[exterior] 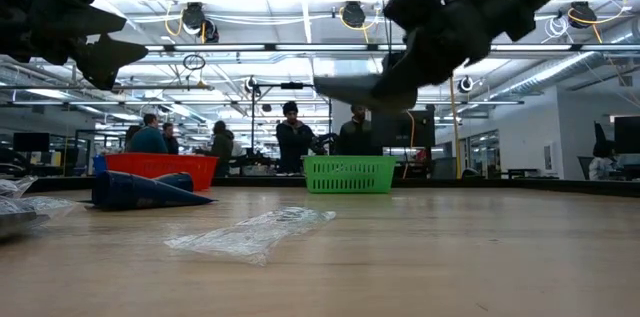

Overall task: Pick & Place Travel size toiletries
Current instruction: Put the gray deodorant into the green bin

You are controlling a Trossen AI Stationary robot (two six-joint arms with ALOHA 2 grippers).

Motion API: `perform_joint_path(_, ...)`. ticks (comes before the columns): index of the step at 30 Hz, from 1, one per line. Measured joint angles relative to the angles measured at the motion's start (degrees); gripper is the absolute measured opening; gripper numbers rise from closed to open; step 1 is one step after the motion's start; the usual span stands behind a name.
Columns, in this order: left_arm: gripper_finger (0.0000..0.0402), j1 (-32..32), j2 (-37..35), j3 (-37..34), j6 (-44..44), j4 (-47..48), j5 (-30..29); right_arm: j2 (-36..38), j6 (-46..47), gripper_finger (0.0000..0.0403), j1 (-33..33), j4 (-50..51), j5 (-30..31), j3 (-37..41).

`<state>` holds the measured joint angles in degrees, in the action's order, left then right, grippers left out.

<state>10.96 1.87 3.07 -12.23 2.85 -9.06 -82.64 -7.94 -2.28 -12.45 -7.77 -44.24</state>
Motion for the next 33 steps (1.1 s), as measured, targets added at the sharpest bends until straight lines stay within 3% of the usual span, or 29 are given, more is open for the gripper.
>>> perform_joint_path(9, 0.0237, 0.0, 0.0, 0.0, 0.0, 0.0, 0.0, 0.6, -1.5, 0.0208, -11.2, -7.1, 0.2, 1.6)
perform_joint_path(18, 0.0237, 0.0, 0.0, 0.0, 0.0, 0.0, 0.0, -0.7, -1.8, 0.0208, -20.5, -6.8, -0.9, 1.4)
perform_joint_path(23, 0.0237, 0.0, 0.0, 0.0, 0.0, 0.0, 0.0, -6.3, -1.8, 0.0208, -22.1, -15.6, -3.2, 0.9)
perform_joint_path(33, 0.0237, 0.0, 0.0, 0.0, 0.0, 0.0, 0.0, -16.5, -2.2, 0.0208, -27.3, -8.9, -4.3, -7.2)
